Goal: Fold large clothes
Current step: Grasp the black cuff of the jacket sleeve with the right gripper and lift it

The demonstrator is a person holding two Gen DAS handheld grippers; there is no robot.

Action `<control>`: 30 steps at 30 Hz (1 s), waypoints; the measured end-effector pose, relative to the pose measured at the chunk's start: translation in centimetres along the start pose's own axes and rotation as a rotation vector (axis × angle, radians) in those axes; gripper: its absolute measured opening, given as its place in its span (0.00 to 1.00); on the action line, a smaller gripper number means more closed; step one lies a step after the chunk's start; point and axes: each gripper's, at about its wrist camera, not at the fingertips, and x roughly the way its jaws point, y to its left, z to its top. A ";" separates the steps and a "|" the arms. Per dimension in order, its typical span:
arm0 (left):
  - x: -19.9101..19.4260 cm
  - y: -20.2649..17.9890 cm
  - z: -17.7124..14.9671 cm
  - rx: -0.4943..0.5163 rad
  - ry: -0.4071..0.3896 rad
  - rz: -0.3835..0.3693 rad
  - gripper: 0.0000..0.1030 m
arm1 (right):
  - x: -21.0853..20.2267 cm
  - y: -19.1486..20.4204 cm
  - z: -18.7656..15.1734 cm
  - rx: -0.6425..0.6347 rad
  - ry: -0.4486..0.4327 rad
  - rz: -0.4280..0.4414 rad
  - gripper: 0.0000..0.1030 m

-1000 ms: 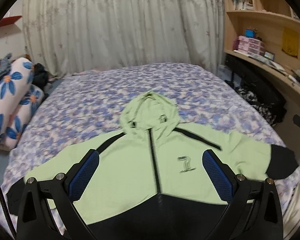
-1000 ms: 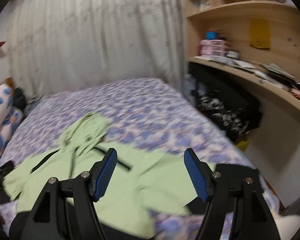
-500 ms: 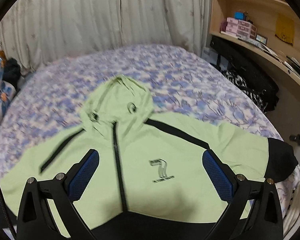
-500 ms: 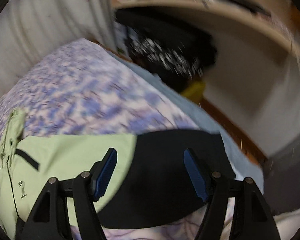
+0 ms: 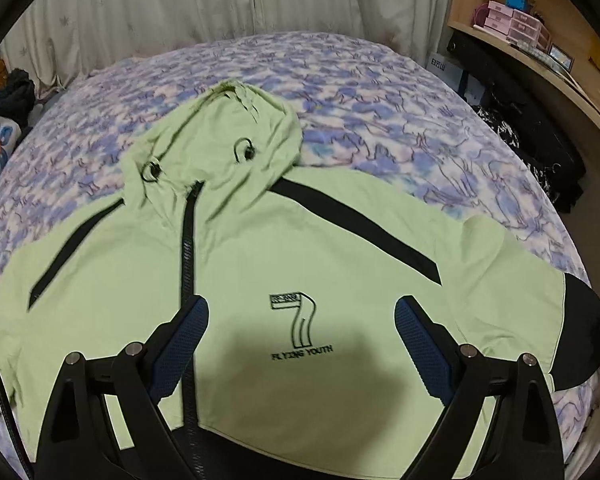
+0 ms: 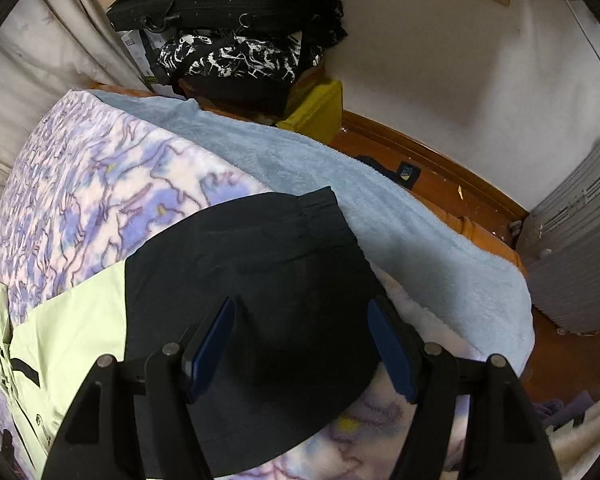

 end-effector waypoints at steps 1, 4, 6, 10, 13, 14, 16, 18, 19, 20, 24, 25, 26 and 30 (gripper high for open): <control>0.3 -0.1 -0.1 -0.006 0.008 -0.006 0.91 | 0.3 0.1 0.1 0.000 0.003 -0.005 0.67; 0.8 -0.3 -0.6 -0.011 0.027 -0.016 0.91 | 0.8 0.1 0.4 0.012 0.017 -0.012 0.67; 0.9 -0.4 -0.8 -0.002 0.031 -0.014 0.91 | 0.4 -0.1 0.6 0.020 0.010 0.008 0.67; 0.5 -0.5 -0.9 0.023 0.029 -0.001 0.91 | 0.0 -0.9 1.3 0.011 0.022 0.033 0.67; 0.2 -0.4 -0.8 0.033 0.025 0.005 0.91 | -0.2 -2.2 1.8 0.014 0.077 0.105 0.67; 0.1 -0.4 -0.8 0.035 0.022 0.009 0.91 | -0.2 -2.5 1.8 0.013 0.088 0.114 0.67; -0.1 -0.3 -0.7 0.039 0.013 0.016 0.91 | -0.3 -3.3 1.7 0.017 0.114 0.106 0.67; -0.2 -0.3 -0.8 0.041 0.010 0.017 0.91 | -0.2 -3.9 1.5 0.038 0.134 0.133 0.67; -0.1 -0.3 -0.8 0.039 0.013 0.015 0.91 | 0.0 -4.1 1.3 0.052 0.141 0.148 0.67; -0.1 -0.3 -0.8 0.036 0.016 0.011 0.91 | 0.2 -4.3 1.2 0.062 0.145 0.169 0.67; 0.1 -0.4 -1.0 0.038 0.028 0.008 0.91 | 1.4 -3.5 0.7 0.033 0.165 0.208 0.49; 0.1 -0.4 -1.1 0.042 0.028 0.011 0.91 | 1.7 -3.2 0.6 0.029 0.179 0.227 0.24; 0.1 -0.4 -1.2 0.046 0.028 0.014 0.91 | 2.0 -2.8 0.4 0.022 0.182 0.249 0.24; -0.4 -0.2 -1.4 0.050 0.020 0.027 0.91 | 0.0 0.3 -0.1 -0.073 0.073 0.271 0.15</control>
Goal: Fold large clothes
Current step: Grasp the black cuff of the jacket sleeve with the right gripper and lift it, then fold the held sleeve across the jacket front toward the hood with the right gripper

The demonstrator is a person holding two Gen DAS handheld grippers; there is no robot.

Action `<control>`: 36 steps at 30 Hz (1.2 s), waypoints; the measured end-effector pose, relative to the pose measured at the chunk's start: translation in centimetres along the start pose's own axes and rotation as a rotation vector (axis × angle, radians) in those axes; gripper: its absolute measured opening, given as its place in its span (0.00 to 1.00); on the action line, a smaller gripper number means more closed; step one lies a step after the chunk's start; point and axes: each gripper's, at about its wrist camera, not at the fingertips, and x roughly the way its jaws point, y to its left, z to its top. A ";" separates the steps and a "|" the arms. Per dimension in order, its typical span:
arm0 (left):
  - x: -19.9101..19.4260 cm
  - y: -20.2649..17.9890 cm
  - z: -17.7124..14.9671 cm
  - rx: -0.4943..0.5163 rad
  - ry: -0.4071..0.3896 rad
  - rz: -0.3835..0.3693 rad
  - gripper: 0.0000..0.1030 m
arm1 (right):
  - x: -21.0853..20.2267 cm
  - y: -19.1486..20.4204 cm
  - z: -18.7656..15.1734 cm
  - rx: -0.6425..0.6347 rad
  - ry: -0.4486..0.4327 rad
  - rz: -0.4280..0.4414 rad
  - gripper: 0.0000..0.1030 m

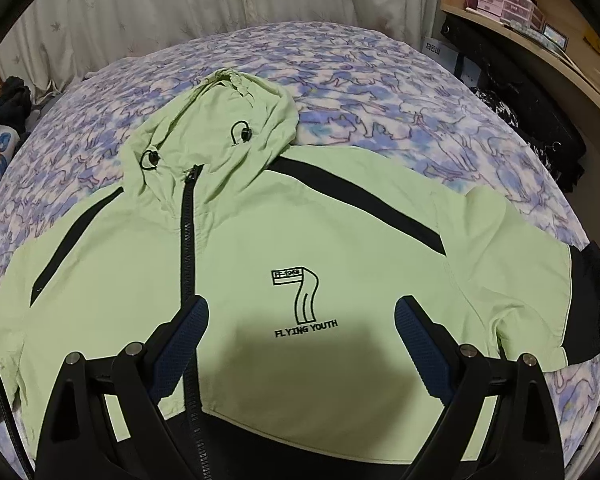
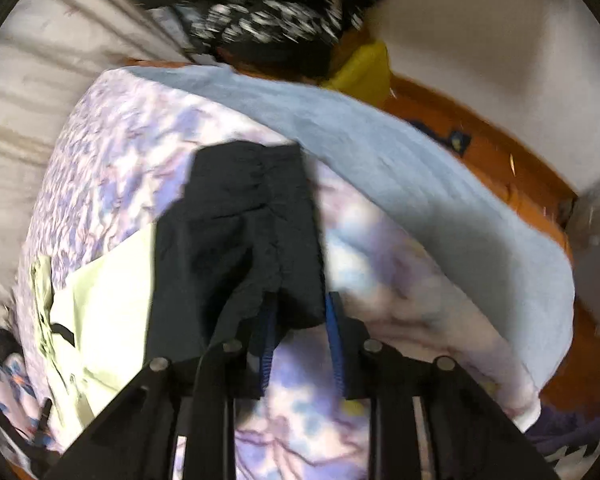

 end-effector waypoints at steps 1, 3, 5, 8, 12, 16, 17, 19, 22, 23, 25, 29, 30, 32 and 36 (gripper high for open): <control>-0.3 0.2 0.0 0.000 -0.005 0.005 0.91 | -0.5 0.9 0.0 -0.014 -0.016 0.025 0.06; -0.9 0.5 -0.2 -0.003 -0.020 0.006 0.91 | -1.9 3.9 -0.4 -0.071 -0.071 0.086 0.06; -1.6 0.9 -0.4 -0.002 -0.035 0.011 0.91 | -3.2 6.9 -0.9 -0.131 -0.106 0.135 0.06; -2.7 1.5 -1.0 0.003 -0.054 0.013 0.91 | -4.7 11.4 -2.2 -0.227 -0.130 0.209 0.06; -3.9 2.2 -1.9 0.012 -0.078 0.019 0.91 | -5.5 16.8 -4.9 -0.355 -0.116 0.283 0.06; -4.3 2.8 -2.6 0.013 -0.088 0.023 0.91 | -6.1 22.9 -9.1 -0.505 -0.099 0.372 0.06; -4.3 2.9 -2.6 0.012 -0.088 0.028 0.91 | -6.1 24.5 -10.6 -0.548 -0.089 0.397 0.06; -4.3 3.2 -2.8 0.011 -0.090 0.033 0.91 | -6.1 27.9 -13.7 -0.640 -0.062 0.451 0.06; -4.2 4.2 -3.2 -0.003 -0.086 0.031 0.91 | -5.6 31.2 -17.3 -0.733 -0.016 0.510 0.06; -4.0 4.7 -3.3 -0.014 -0.082 0.028 0.91 | -5.2 31.8 -18.0 -0.750 -0.007 0.517 0.06; -3.5 5.6 -3.7 -0.039 -0.065 0.014 0.91 | -3.9 33.5 -20.1 -0.788 0.027 0.524 0.06; -2.2 7.4 -4.9 -0.083 -0.012 -0.028 0.91 | 0.3 34.8 -22.5 -0.777 0.166 0.500 0.09; -2.0 7.6 -5.2 -0.088 -0.004 -0.037 0.91 | 0.8 34.7 -22.8 -0.759 0.186 0.498 0.09; -1.4 8.0 -5.6 -0.093 0.009 -0.054 0.91 | 1.7 34.1 -23.2 -0.723 0.200 0.466 0.14; -0.4 8.3 -6.0 -0.111 0.037 -0.111 0.91 | 2.0 32.0 -23.0 -0.631 0.173 0.458 0.18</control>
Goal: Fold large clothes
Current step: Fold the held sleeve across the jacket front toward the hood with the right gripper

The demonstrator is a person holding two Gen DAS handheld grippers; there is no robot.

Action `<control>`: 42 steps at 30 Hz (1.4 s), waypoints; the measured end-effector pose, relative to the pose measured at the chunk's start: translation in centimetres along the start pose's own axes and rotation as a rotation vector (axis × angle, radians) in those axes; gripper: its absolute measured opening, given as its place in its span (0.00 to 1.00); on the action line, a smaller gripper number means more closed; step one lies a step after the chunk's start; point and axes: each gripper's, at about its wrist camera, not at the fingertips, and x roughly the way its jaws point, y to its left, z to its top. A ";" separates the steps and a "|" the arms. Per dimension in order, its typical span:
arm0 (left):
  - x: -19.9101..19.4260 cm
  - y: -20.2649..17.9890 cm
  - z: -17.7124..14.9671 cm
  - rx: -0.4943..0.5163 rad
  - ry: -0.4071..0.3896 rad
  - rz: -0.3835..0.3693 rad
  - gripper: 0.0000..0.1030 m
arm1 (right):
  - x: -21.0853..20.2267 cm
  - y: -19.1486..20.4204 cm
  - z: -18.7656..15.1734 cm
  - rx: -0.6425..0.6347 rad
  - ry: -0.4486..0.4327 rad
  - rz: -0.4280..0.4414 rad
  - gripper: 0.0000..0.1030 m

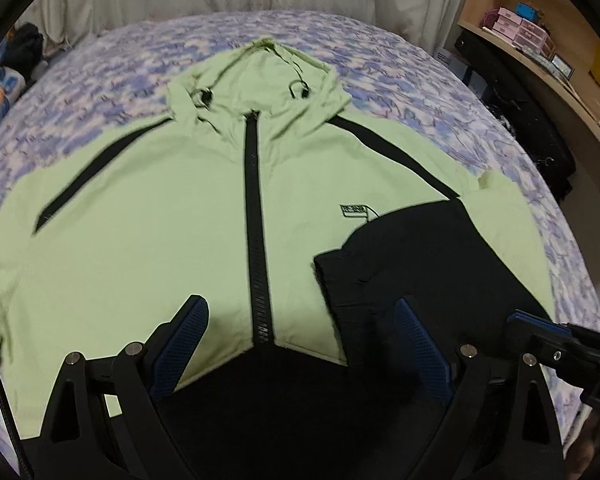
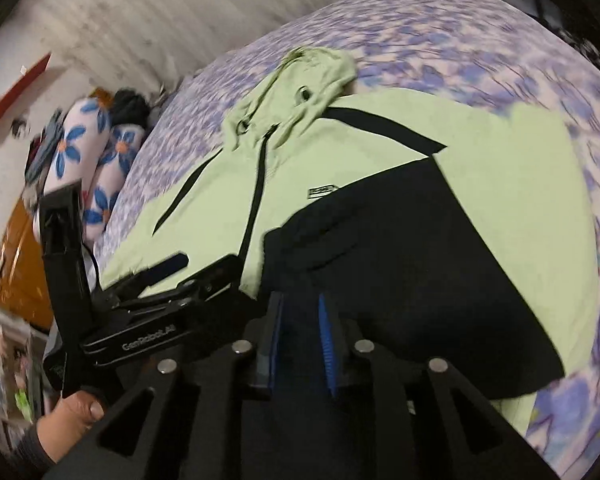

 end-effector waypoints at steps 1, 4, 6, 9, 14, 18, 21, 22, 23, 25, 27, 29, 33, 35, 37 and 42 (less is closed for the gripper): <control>0.3 0.0 0.0 -0.004 0.009 -0.014 0.91 | -0.2 -0.3 -0.4 0.014 -0.012 -0.003 0.18; 1.5 0.0 0.0 -0.012 0.031 -0.024 0.91 | -0.7 -0.7 -1.3 0.032 -0.041 -0.023 0.18; 2.4 -0.1 -0.1 -0.019 0.050 -0.026 0.91 | -1.0 -1.0 -2.0 0.037 -0.056 -0.037 0.18; 3.7 -0.1 -0.4 -0.032 0.085 -0.035 0.91 | -1.3 -1.5 -3.0 0.053 -0.064 -0.035 0.18; 5.2 -1.6 -0.9 -0.008 0.091 -0.006 0.82 | -0.9 -2.2 -4.3 0.044 -0.051 -0.080 0.18; 5.1 -4.1 -0.3 0.066 0.096 0.013 0.31 | -0.9 -3.2 -5.0 0.063 -0.044 -0.096 0.18; 3.3 -5.3 1.0 0.105 0.013 0.049 0.22 | -1.5 -3.6 -5.1 0.070 -0.060 -0.114 0.18; 2.4 -5.4 1.6 0.105 -0.021 0.054 0.22 | -1.8 -3.8 -5.2 0.070 -0.068 -0.119 0.18; 1.2 -5.3 2.4 0.101 -0.064 0.058 0.22 | -2.2 -4.0 -5.3 0.071 -0.078 -0.125 0.18; -1.2 -4.5 3.8 0.082 -0.144 0.069 0.22 | -3.1 -4.3 -5.3 0.074 -0.104 -0.143 0.18; -3.7 -2.9 5.1 0.051 -0.220 0.097 0.22 | -3.6 -4.5 -5.2 0.078 -0.120 -0.153 0.18; -5.3 -0.8 6.0 0.024 -0.261 0.127 0.22 | -4.1 -4.7 -5.2 0.082 -0.133 -0.163 0.18; -5.2 4.1 5.8 -0.009 -0.236 0.224 0.24 | -4.0 -4.7 -5.1 0.083 -0.132 -0.205 0.33; -3.9 6.3 4.8 -0.025 -0.171 0.242 0.43 | -3.8 -4.9 -5.1 0.094 -0.136 -0.226 0.51; -2.1 8.5 3.4 -0.043 -0.078 0.227 0.64 | -3.4 -4.9 -4.8 0.103 -0.136 -0.241 0.52; 1.3 10.9 1.5 -0.089 0.037 0.209 0.65 | -3.1 -5.1 -2.9 0.129 -0.143 -0.240 0.52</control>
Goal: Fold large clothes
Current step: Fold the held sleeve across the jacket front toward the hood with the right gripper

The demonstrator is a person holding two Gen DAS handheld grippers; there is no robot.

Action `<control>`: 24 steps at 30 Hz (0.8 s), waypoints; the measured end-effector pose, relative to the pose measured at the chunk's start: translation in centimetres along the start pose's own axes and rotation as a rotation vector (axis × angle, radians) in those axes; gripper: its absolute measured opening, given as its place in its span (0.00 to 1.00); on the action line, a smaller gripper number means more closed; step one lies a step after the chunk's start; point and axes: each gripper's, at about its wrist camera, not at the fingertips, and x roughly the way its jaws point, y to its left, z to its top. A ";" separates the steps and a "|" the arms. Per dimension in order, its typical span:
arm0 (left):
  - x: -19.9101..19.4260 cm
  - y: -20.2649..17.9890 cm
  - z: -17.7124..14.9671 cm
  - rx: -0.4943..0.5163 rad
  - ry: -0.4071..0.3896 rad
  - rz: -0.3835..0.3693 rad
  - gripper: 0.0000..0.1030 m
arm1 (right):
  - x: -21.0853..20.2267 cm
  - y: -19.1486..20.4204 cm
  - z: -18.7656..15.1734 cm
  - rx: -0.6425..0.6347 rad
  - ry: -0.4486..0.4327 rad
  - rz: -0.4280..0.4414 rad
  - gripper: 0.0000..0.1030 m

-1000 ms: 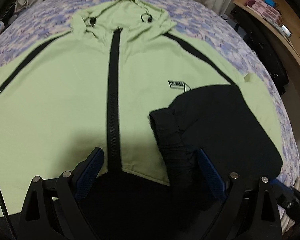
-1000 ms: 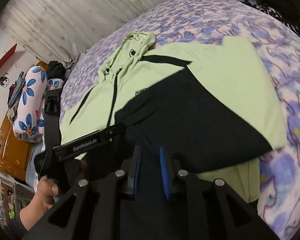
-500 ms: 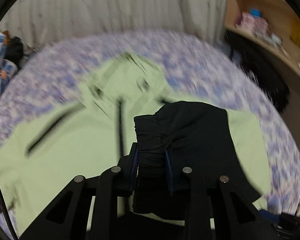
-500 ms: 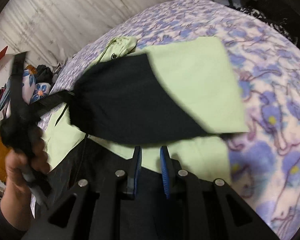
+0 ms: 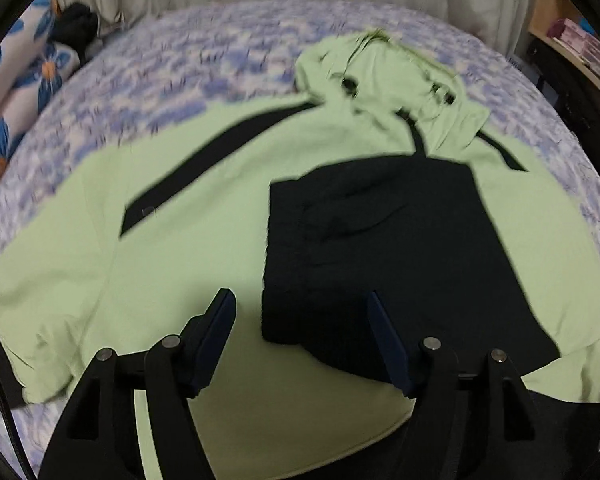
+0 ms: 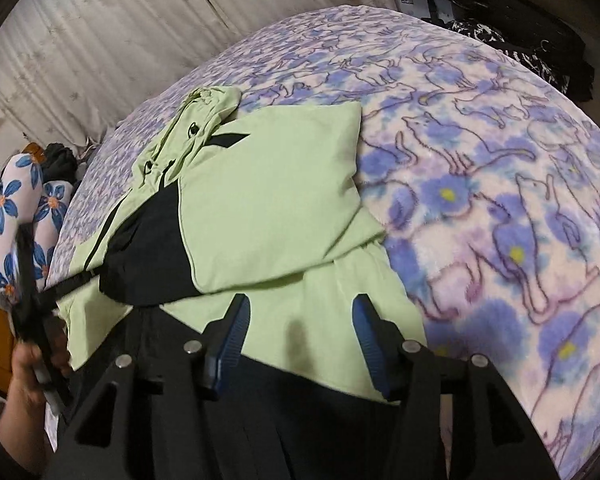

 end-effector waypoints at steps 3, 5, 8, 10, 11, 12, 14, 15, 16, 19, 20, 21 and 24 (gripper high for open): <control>0.7 0.6 0.4 -0.040 0.005 -0.036 0.65 | -0.1 0.1 2.0 0.028 -0.026 0.016 0.52; 1.4 0.8 0.9 -0.053 0.004 -0.047 0.65 | 0.5 -0.1 4.0 0.051 -0.036 0.028 0.52; 2.6 1.0 1.6 -0.054 0.016 -0.049 0.65 | 2.8 -1.0 7.0 0.087 -0.017 0.038 0.52; 3.1 1.0 1.8 -0.050 0.019 -0.063 0.65 | 5.0 -1.9 9.0 0.094 0.013 0.029 0.52; 3.2 1.1 1.9 -0.044 0.013 -0.069 0.65 | 6.0 -2.1 9.8 0.094 0.028 0.021 0.52; 3.4 1.0 2.1 -0.035 0.007 -0.072 0.65 | 7.2 -2.6 10.7 0.096 0.050 0.015 0.52; 3.8 0.9 2.5 -0.028 0.001 -0.074 0.61 | 9.7 -3.5 12.0 0.107 0.100 0.025 0.52; 4.0 0.8 2.7 -0.028 -0.001 -0.078 0.56 | 10.9 -4.0 12.5 0.117 0.124 0.038 0.52; 4.2 0.8 2.9 -0.029 0.000 -0.080 0.43 | 12.1 -4.4 12.9 0.126 0.145 0.039 0.51; 4.5 0.6 3.9 -0.031 -0.003 -0.063 0.31 | 14.0 -4.5 13.4 0.094 0.162 0.049 0.19; 4.4 0.5 4.1 -0.030 -0.013 -0.060 0.29 | 14.1 -4.1 13.7 0.065 0.150 0.032 0.07; 4.2 0.4 4.5 -0.027 -0.027 -0.057 0.28 | 13.7 -3.8 14.0 0.044 0.123 0.008 0.05; 3.3 -0.2 5.6 -0.010 -0.103 -0.058 0.27 | 11.9 -3.3 14.6 0.022 -0.017 -0.032 0.02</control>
